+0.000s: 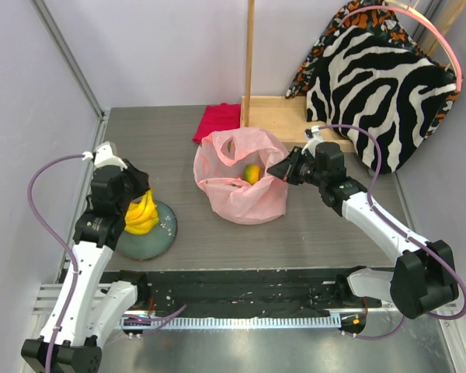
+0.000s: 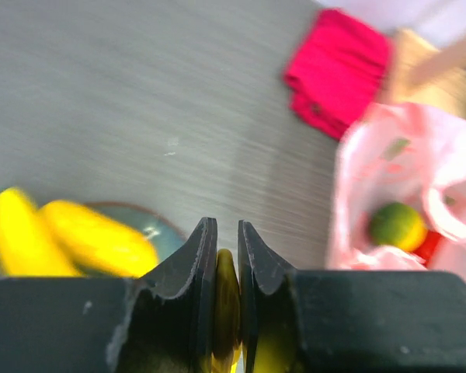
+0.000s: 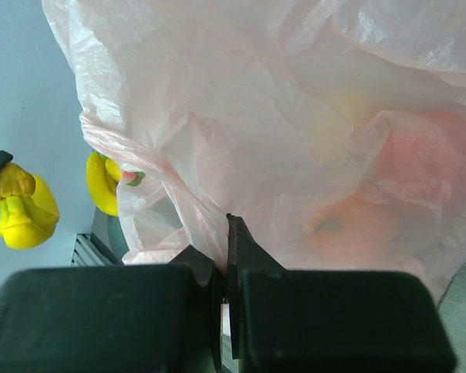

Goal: Place the fruits into the plastic bag

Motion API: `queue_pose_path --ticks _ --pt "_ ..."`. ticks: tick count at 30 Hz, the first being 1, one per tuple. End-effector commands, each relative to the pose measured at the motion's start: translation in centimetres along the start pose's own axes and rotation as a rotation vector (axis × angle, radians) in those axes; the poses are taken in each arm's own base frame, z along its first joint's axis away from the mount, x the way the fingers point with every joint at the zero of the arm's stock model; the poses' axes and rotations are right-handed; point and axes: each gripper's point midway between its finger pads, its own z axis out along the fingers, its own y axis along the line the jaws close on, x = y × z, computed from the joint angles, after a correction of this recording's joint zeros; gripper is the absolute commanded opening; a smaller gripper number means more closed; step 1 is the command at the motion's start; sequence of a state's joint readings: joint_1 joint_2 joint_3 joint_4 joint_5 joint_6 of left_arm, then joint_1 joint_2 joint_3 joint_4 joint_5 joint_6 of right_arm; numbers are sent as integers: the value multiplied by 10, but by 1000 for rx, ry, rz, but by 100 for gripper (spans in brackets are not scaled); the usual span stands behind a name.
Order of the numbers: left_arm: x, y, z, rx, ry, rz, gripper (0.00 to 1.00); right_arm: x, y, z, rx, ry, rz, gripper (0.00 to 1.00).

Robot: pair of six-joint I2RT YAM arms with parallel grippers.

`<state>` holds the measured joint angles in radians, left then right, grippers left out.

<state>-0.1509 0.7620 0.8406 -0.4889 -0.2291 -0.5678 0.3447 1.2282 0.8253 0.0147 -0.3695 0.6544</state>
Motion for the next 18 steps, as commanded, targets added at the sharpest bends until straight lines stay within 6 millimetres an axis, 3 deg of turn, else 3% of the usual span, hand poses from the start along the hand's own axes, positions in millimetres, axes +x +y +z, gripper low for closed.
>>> queue_pose_path --ticks 1,3,4,9,10,12,13,16,18 --pt "-24 -84 -13 431 -17 57 0 -19 17 -7 -47 -57 -30 1" --pt "-23 -113 -18 568 38 67 0 -19 19 -7 -50 -56 -32 1" --pt "-19 -122 -8 595 78 63 0 -19 18 -7 -47 -53 -34 1" --pt "-17 -203 -28 896 92 144 0 -20 17 -6 -33 -45 -43 1" --pt "-16 -229 -46 1017 72 176 0 -24 18 -5 -33 -51 -46 1" --pt "-9 -259 -56 1135 86 232 0 -21 16 -6 -17 -35 -39 1" --pt "-2 -278 -75 1236 103 259 0 -23 17 -7 -14 -41 -39 1" --pt "3 -309 -90 1355 120 252 0 -24 18 -10 -13 -47 -35 1" --pt "0 -319 -90 1379 122 184 0 -24 19 -13 -14 -55 -35 1"
